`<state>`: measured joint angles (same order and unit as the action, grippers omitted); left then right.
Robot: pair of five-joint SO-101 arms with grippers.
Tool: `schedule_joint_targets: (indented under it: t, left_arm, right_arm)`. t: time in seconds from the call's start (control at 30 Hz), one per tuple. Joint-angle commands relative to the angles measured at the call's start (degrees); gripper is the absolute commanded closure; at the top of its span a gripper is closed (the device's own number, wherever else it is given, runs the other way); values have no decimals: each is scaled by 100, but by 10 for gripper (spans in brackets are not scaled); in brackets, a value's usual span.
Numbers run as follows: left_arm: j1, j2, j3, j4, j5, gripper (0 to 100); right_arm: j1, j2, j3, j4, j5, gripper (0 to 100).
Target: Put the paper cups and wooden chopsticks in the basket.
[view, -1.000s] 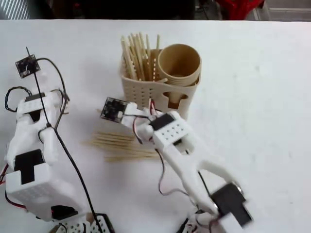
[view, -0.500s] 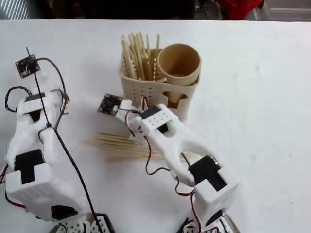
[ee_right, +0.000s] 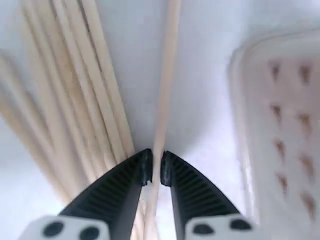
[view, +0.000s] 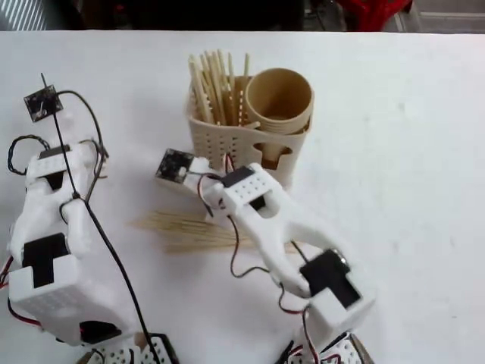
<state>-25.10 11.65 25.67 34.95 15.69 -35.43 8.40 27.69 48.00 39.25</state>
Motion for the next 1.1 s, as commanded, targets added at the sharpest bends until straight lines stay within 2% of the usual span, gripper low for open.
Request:
schedule_joint_targets:
  t: [0.0,0.17,0.33,0.5,0.57,0.67,0.77,0.87,1.07]
  left_arm:
    - [57,-31,-290,-123,44,846]
    - [48,-31,-290,-123,44,846]
    - [48,-31,-290,-123,44,846]
    - [48,-31,-290,-132,44,846]
    - [48,-31,-290,-132,44,846]
    - [48,-31,-290,-132,44,846]
    - [48,-31,-290,-123,44,846]
    - [48,-31,-281,-114,44,846]
    - [48,-31,-281,-123,44,846]
  right_arm:
    - [-57,-901,457,31,-53,982]
    - [-31,-2220,1248,40,-79,982]
    - [-22,-3987,1697,110,-527,982]
    - [-22,-5701,1398,620,-1178,982]
    - [-22,-6202,1081,505,-1582,981]
    - [-31,-6589,633,-409,-2119,981]
    - [-22,-6492,369,-1824,-2268,981]
    - [-22,-6044,325,-3055,-2277,981]
    - [-4,-4611,220,-4488,-2268,981]
